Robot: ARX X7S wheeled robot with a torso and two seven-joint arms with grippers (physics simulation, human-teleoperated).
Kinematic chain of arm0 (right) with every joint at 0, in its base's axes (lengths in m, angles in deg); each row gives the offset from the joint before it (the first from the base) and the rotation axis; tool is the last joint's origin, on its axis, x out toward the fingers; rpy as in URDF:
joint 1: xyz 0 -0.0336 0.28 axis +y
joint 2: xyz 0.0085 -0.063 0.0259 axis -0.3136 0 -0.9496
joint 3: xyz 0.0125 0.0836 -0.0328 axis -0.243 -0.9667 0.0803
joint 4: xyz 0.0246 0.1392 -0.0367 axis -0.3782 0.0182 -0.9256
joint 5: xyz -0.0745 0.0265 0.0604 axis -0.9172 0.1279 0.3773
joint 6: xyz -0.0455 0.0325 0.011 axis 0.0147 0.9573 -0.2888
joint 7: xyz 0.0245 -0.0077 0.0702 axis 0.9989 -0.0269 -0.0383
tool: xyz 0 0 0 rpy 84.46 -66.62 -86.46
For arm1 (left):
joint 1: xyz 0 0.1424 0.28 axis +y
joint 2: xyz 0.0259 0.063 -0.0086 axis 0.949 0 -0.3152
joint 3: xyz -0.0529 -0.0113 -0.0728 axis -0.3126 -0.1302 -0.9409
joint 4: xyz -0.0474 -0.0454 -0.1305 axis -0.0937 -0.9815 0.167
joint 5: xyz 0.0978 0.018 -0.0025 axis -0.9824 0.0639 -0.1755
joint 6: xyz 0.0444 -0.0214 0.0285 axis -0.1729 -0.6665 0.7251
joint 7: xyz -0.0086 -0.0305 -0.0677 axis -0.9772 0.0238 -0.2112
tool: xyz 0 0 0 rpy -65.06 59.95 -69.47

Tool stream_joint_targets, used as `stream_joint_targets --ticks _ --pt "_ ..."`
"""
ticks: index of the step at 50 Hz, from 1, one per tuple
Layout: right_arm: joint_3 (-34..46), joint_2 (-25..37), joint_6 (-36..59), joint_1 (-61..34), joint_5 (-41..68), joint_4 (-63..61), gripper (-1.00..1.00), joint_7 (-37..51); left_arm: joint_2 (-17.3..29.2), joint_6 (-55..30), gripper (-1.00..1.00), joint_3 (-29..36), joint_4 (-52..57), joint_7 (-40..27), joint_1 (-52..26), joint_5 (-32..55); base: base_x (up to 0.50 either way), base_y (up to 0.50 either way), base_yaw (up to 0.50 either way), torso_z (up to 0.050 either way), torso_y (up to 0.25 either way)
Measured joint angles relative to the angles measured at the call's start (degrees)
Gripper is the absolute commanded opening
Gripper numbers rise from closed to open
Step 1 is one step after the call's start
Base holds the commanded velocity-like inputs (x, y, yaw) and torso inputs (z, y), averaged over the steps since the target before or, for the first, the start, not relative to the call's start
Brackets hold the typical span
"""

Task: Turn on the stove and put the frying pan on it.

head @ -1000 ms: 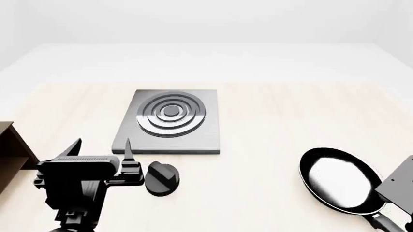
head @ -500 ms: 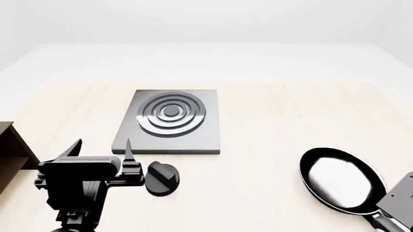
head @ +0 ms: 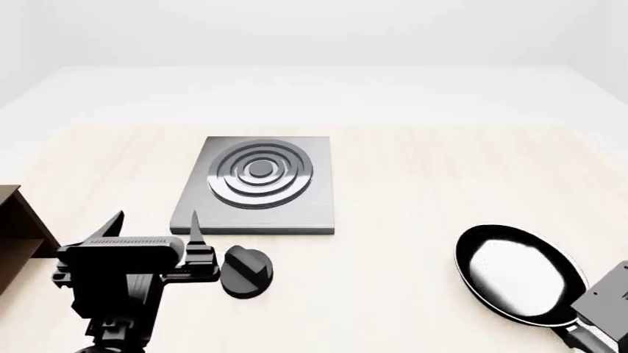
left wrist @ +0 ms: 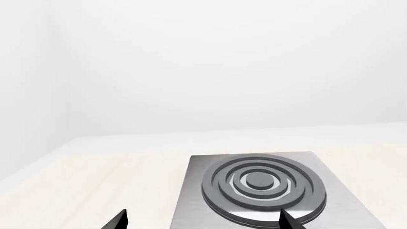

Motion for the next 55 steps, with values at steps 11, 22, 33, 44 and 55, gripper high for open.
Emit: stream_joint_targets --ticks 11,22,33,44,55 --pt "1.72 -2.74 -1.43 -0.33 -2.51 2.91 1.0 -0.99 0.2 0.37 1.0 0.22 -0.31 -0.17 0.07 -0.02 0.0 0.0 0.0 0.0 0.0" --pt "3.3 -3.72 -2.52 -1.06 -3.75 5.28 1.0 -4.13 0.38 0.61 1.0 0.5 -0.45 -0.4 0.18 -0.06 0.0 0.0 0.0 0.0 0.0" --pt "3.24 -3.64 -3.44 -1.55 -3.02 7.03 1.0 -5.99 0.52 0.68 1.0 0.89 -0.58 -0.67 0.12 -0.13 0.0 0.0 0.0 -0.001 0.0" --pt "3.08 -4.17 -5.56 0.39 -3.89 9.28 -1.0 -4.04 0.67 0.69 1.0 1.32 -0.65 -0.94 0.02 -0.2 0.0 0.0 0.0 -0.001 0.0" --pt "3.07 -4.18 -5.83 0.74 -5.26 9.18 -1.0 -2.11 0.83 0.79 1.0 1.5 -0.59 -1.17 0.08 -0.1 0.0 0.0 0.0 0.0 0.0"
